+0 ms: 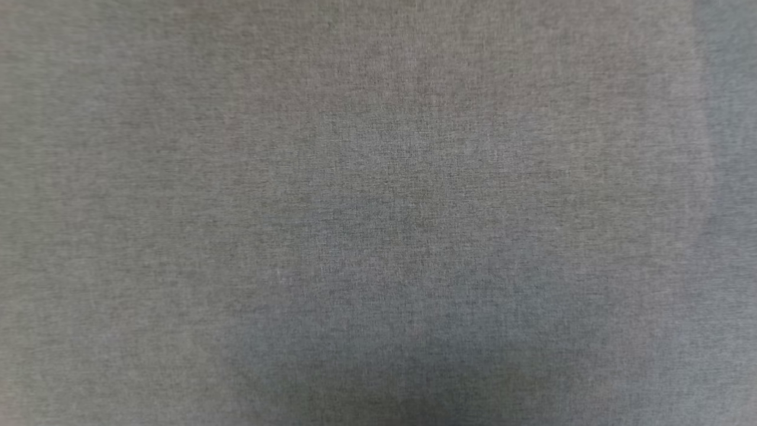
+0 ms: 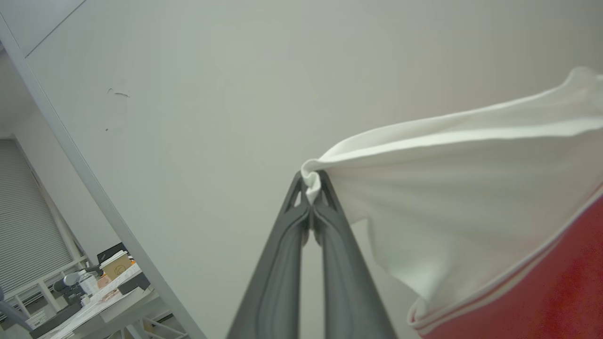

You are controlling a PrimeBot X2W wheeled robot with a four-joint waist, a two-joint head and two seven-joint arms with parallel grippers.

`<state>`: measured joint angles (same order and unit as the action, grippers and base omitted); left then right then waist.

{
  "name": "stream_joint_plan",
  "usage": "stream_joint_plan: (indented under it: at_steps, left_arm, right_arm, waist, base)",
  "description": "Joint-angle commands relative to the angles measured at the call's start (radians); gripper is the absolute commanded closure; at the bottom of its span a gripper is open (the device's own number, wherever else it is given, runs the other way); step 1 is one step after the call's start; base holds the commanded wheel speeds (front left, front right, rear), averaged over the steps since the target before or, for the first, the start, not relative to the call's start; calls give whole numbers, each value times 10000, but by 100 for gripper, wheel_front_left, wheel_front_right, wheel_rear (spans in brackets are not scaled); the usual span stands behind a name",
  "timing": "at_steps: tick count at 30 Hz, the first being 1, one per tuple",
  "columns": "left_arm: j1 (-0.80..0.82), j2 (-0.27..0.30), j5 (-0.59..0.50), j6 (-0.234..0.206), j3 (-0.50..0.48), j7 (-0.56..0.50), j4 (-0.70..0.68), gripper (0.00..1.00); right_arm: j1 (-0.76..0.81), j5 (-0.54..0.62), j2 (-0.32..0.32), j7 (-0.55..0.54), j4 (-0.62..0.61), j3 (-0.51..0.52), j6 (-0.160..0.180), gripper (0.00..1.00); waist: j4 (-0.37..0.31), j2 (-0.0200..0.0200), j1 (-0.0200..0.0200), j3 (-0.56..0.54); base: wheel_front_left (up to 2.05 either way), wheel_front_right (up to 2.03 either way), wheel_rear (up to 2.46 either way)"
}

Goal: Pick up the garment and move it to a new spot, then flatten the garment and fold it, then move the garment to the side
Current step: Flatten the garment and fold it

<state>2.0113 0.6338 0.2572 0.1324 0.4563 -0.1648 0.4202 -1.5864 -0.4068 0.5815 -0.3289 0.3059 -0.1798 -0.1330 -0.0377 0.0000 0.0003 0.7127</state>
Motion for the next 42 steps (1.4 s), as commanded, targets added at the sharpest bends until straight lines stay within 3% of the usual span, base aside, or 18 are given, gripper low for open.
stream_joint_plan:
  at_steps: [1, 8, 13, 19, 25, 33, 42]
  left_arm:
    - [410, 13, -184, -38, 43, 318, 483, 100]
    - [168, -412, -225, -27, 558, 2325, 2420, 100]
    - [-1624, -1024, 104, -83, 847, 3676, 3176, 100]
    - [-4093, -1825, 642, -282, 985, 4174, 3039, 100]
    - [-6734, -2182, 1044, -554, 1084, 4252, 2237, 100]
    - [-10211, -1961, 1536, -1020, 1300, 4080, 1251, 100]
    - [-13966, -892, 2492, -1522, 1260, 3264, -257, 100]
  right_arm:
    - [-295, 195, -1, 312, 430, -22, 23, 100]
    - [-622, 630, -562, 2065, 1916, -588, 23, 100]
    - [203, 691, -888, 3173, 2455, -1124, 23, 100]
    - [1643, 468, -1039, 4037, 2703, -2105, 23, 100]
    - [3393, -280, -978, 4398, 2703, -2805, 23, 100]
    - [6251, -1495, -455, 4352, 2485, -3405, 23, 100]
    - [8804, -2905, 8, 4206, 2122, -3911, 23, 100]
  waist:
    - [-95, 0, -3, 678]
    - [88, 0, -3, 790]
    - [294, 0, -3, 478]
    - [541, 0, -3, -231]
    - [743, 0, -3, -1255]
    - [993, 0, -3, -2844]
    - [1113, 0, -3, -4173]
  base:
    - [0, 0, 0]
    - [0, 0, 0]
    - [0, 0, 0]
    - [0, 0, 0]
    - [0, 0, 0]
    - [0, 0, 0]
    - [0, 0, 0]
